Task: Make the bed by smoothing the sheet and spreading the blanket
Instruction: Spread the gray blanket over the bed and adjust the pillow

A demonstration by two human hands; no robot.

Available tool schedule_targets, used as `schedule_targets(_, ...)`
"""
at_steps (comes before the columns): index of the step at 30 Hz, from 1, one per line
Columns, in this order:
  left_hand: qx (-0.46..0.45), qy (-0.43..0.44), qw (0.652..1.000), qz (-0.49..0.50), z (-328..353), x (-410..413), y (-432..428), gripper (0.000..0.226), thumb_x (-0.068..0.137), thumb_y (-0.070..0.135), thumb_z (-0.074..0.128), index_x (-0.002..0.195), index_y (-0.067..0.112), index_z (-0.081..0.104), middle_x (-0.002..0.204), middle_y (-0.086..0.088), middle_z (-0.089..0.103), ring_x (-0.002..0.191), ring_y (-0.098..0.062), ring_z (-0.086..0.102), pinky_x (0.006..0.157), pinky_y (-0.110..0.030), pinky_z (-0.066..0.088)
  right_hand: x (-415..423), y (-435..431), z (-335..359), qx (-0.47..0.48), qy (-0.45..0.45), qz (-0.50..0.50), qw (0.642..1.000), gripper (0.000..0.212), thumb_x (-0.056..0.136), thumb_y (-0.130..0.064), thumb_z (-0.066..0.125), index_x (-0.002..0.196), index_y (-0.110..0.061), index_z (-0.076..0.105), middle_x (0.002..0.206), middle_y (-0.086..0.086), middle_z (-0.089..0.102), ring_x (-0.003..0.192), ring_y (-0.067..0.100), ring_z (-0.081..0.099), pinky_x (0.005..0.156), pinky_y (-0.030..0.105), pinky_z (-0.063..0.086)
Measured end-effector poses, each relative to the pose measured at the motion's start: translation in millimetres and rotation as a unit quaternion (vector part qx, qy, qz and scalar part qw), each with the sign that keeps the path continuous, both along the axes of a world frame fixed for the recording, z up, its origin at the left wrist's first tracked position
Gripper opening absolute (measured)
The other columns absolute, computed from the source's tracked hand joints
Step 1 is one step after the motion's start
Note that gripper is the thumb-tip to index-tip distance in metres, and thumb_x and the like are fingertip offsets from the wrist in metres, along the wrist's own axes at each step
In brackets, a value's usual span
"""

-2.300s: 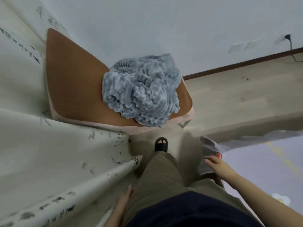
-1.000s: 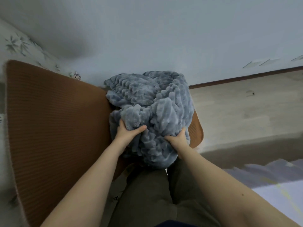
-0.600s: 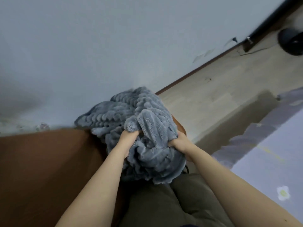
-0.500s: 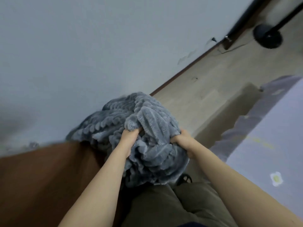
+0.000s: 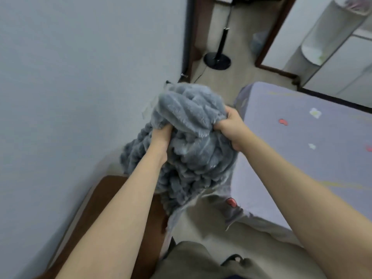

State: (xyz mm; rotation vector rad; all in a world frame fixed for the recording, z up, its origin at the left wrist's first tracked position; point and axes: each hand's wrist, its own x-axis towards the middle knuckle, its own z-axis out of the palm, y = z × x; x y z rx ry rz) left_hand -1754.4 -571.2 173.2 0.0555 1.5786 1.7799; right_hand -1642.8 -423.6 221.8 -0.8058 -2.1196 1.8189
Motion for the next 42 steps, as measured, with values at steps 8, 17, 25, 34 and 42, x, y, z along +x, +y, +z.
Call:
schedule_targets(8, 0.167, 0.217, 0.958, -0.085, 151.1, 102.0, 148.5, 0.056, 0.083, 0.040, 0.066, 0.129, 0.010, 0.056, 0.121, -0.011, 0.066, 0.113, -0.025, 0.063, 0.097, -0.045, 0.051, 133.7, 112.2, 136.6, 0.100, 0.247, -0.138, 0.954, 0.030, 0.080, 0.011, 0.063, 0.103, -0.008, 0.066, 0.091, -0.003, 0.076, 0.094, 0.020, 0.071, 0.075, 0.031, 0.058)
schedule_targets(17, 0.103, 0.244, 0.946, -0.185, 168.6, 259.9, 276.2, 0.043, 0.072, 0.055, 0.075, 0.110, 0.041, 0.059, 0.088, 0.023, 0.070, 0.082, 0.005, 0.065, 0.074, -0.032, 0.053, 321.5, 211.2, 128.8, 0.120, 0.236, -0.289, 0.920, 0.046, 0.076, 0.003, 0.065, 0.121, -0.009, 0.060, 0.111, 0.005, 0.071, 0.104, 0.021, 0.068, 0.084, 0.036, 0.057)
schedule_targets(25, -0.006, 0.093, 0.985, -0.145, 23.6, 314.1, 328.4, 0.043, 0.081, 0.038, 0.074, 0.117, 0.017, 0.063, 0.113, -0.009, 0.069, 0.100, -0.026, 0.067, 0.090, -0.047, 0.055, 463.7, 261.5, -38.7, -0.008, -0.057, -0.372, 0.926, 0.037, 0.086, -0.022, 0.069, 0.121, -0.023, 0.056, 0.109, -0.004, 0.068, 0.091, 0.012, 0.066, 0.068, 0.024, 0.054)
schedule_targets(34, -0.127, 0.048, 0.954, -0.268, -77.7, 318.8, 361.2, 0.043, 0.074, 0.042, 0.080, 0.110, 0.020, 0.069, 0.100, -0.004, 0.075, 0.091, -0.024, 0.071, 0.080, -0.042, 0.058, 496.3, 281.3, -139.8, -0.142, -0.097, -0.471, 0.865, 0.042, 0.085, -0.016, 0.070, 0.123, -0.021, 0.053, 0.120, 0.007, 0.065, 0.094, 0.021, 0.064, 0.079, 0.035, 0.052)
schedule_targets(42, 0.017, 0.186, 0.940, -0.284, 28.1, 315.6, 495.4, 0.025, 0.087, 0.034, 0.070, 0.109, 0.024, 0.061, 0.103, 0.007, 0.067, 0.101, -0.015, 0.063, 0.082, -0.028, 0.054, 491.7, 435.7, 0.5, 0.007, -0.021, -0.530, 0.847, 0.045, 0.078, 0.000, 0.069, 0.121, -0.009, 0.058, 0.110, 0.011, 0.069, 0.086, 0.020, 0.067, 0.076, 0.034, 0.056)
